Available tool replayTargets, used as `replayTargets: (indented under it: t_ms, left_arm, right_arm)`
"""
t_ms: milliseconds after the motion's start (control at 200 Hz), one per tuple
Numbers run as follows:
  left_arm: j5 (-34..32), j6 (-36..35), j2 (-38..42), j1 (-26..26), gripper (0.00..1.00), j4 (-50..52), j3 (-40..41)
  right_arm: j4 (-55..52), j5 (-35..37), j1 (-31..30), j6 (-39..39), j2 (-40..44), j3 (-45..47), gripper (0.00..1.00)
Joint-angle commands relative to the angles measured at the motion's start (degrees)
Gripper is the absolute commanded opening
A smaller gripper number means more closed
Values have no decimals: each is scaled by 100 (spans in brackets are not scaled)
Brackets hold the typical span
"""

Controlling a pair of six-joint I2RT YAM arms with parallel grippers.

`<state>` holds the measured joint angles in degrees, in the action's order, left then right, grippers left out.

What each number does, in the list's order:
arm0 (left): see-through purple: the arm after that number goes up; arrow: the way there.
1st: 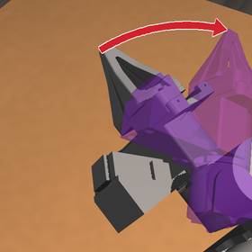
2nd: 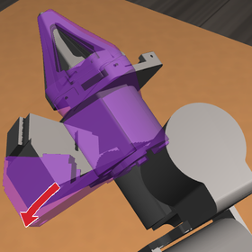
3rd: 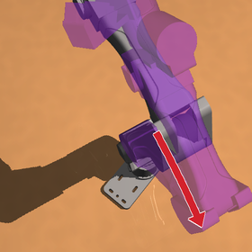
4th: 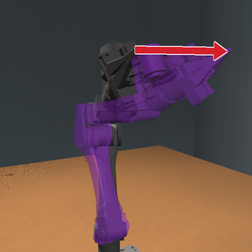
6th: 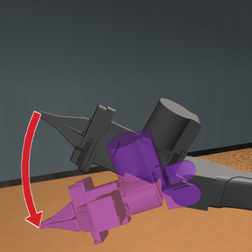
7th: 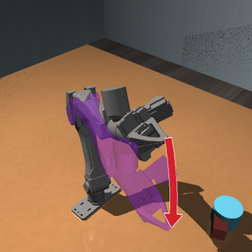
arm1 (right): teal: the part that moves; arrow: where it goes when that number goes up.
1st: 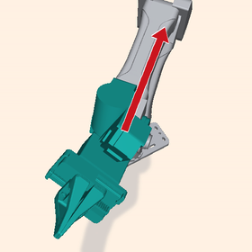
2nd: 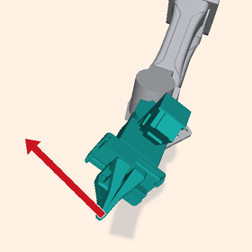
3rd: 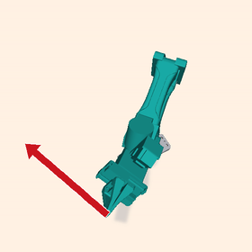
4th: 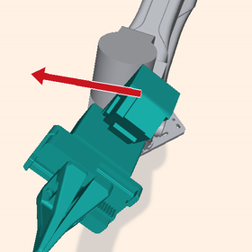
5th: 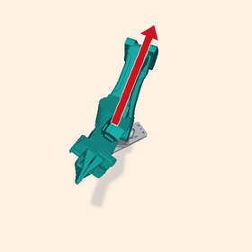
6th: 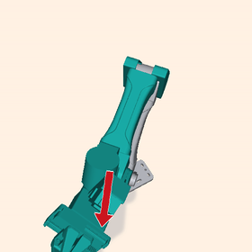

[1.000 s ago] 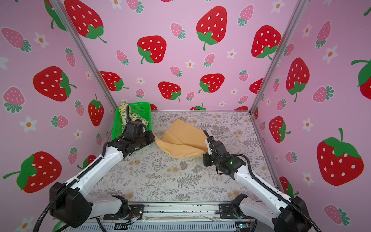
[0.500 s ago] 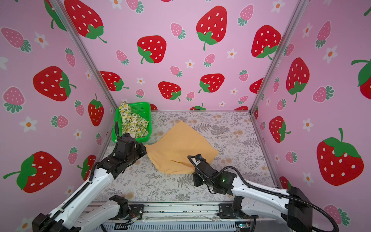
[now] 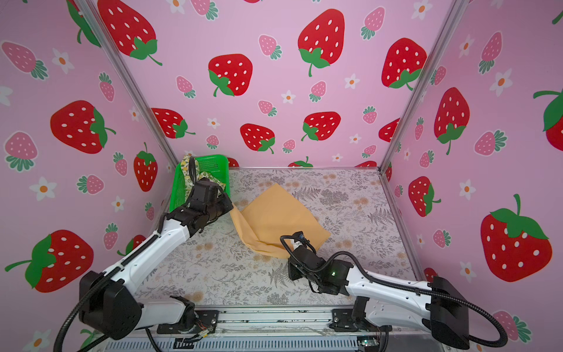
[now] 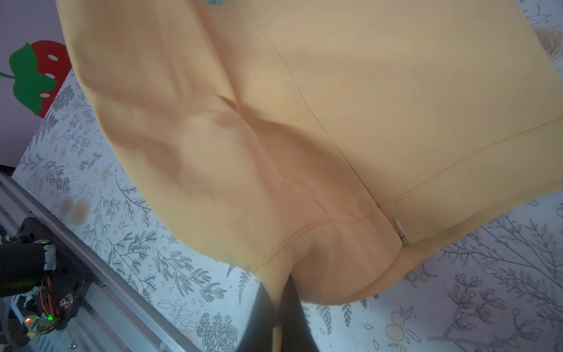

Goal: Fold and stack skirts
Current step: Fold the skirt at the top-center of the table.

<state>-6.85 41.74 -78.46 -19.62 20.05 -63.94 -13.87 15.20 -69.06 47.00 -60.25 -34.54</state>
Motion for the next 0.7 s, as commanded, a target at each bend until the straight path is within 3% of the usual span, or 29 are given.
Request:
replayTargets:
  t_ms: [0,345,695]
  left_arm:
    - [294,-31,-650,-7,0,-271,-683]
    - [922,330,-2477,-213,0,-403,-2383]
    - [1033,623,-3806,-467,0,-467,-3676]
  right_arm:
    - [62,174,266,101,59,73,4]
    - [169,-216,1557,-230,159,294,5]
    - [432,-694,2768,-723,-20,371,5]
